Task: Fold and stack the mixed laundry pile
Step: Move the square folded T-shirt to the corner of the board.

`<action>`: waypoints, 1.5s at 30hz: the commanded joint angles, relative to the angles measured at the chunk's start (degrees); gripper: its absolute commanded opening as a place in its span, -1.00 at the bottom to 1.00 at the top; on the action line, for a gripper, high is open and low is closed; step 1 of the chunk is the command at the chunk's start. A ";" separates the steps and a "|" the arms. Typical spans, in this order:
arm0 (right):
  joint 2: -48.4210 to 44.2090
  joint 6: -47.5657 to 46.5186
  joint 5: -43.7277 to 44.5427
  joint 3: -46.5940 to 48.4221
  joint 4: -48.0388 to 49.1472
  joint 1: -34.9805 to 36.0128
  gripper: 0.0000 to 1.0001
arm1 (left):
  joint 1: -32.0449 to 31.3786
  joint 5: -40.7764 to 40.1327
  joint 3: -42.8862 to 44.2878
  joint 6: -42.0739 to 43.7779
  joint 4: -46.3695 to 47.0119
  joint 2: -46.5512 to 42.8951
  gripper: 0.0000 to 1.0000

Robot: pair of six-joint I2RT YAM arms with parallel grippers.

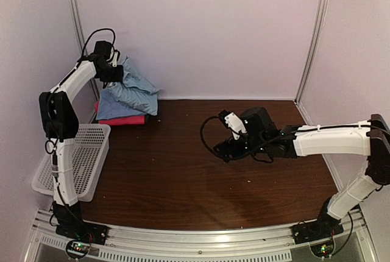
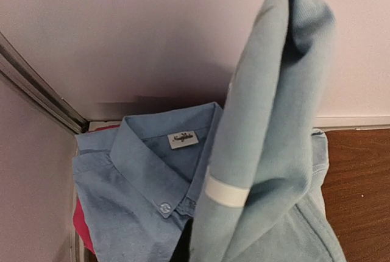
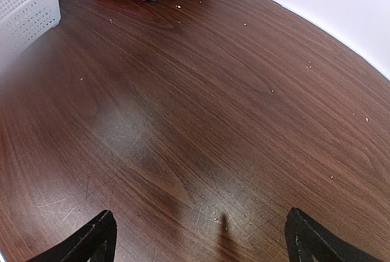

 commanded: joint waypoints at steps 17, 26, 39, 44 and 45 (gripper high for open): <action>5.62 -0.57 -2.57 6.23 -3.07 -0.37 0.94 | 14.63 6.99 -2.39 -4.45 7.81 10.03 -0.10; 5.55 -0.33 -3.08 5.97 -3.17 -0.38 0.94 | 16.98 11.66 0.79 -13.18 7.89 12.52 0.62; 4.52 -0.09 -3.91 4.56 -2.50 -0.38 0.96 | 17.54 3.37 2.32 -27.87 6.23 10.24 0.95; 4.26 0.09 -4.14 3.99 -2.18 -0.37 0.97 | 17.54 2.16 2.16 -35.41 5.32 10.09 0.95; 4.23 0.17 -4.14 3.91 -2.14 -0.37 0.97 | 17.58 2.56 1.88 -37.14 5.32 10.10 0.95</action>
